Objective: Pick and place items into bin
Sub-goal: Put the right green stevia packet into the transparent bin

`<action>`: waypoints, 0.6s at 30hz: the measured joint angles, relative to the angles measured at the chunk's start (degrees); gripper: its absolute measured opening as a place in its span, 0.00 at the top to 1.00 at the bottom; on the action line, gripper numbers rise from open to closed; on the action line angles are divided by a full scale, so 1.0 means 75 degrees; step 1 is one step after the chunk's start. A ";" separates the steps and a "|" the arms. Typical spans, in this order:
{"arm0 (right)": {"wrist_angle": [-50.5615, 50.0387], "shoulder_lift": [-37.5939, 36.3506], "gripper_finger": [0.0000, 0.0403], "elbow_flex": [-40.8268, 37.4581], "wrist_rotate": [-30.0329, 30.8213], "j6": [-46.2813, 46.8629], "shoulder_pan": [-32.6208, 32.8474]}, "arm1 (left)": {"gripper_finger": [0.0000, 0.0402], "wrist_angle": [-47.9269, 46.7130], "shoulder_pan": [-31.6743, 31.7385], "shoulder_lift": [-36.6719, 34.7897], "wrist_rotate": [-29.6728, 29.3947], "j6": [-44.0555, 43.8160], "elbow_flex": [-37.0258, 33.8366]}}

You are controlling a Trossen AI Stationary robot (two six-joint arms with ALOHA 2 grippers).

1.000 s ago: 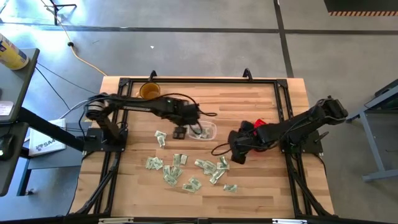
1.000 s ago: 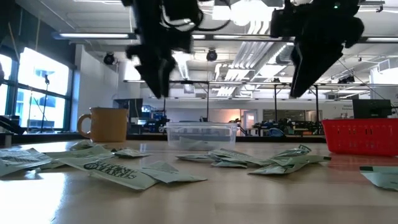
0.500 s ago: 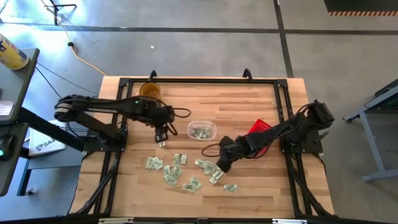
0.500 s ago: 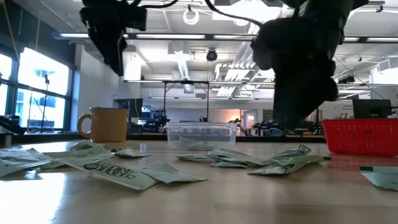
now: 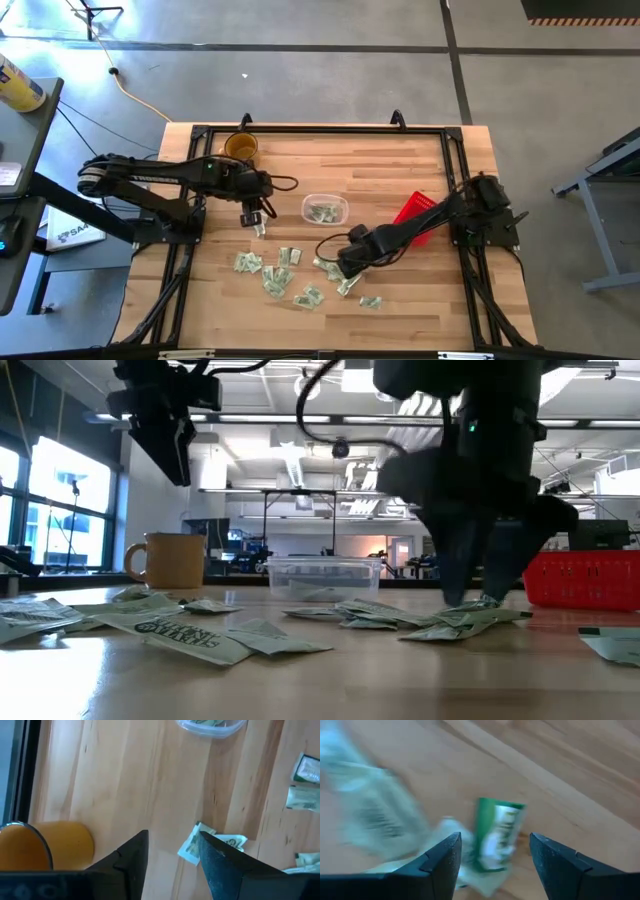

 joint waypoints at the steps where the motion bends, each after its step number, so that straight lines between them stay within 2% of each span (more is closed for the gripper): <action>1: -0.0364 0.0198 0.44 0.0194 -0.0004 -0.0004 -0.0014 | 0.49 -0.0016 0.0000 -0.0003 -0.0001 0.0079 0.0001; 4: -0.1007 0.0573 0.46 0.0593 0.0000 0.0001 -0.0021 | 0.49 -0.0023 0.0000 -0.0003 -0.0036 0.0189 0.0001; 8: -0.0563 0.0634 0.54 0.0630 -0.0064 0.0018 -0.0047 | 0.51 -0.0023 0.0003 -0.0003 -0.0061 0.0297 0.0003; 11: -0.0409 0.0622 0.66 0.0616 -0.0196 0.0135 -0.0221 | 0.52 -0.0021 0.0003 -0.0003 -0.0100 0.0335 0.0003; 16: -0.0128 0.0547 0.94 0.0636 -0.0371 -0.0445 -0.0617 | 0.52 0.0084 0.0003 -0.0003 -0.0137 0.0480 0.0003; 18: -0.0034 0.0445 0.97 0.0802 -0.0203 -0.0837 -0.0801 | 0.52 0.0079 0.0003 -0.0003 -0.0137 0.0477 0.0003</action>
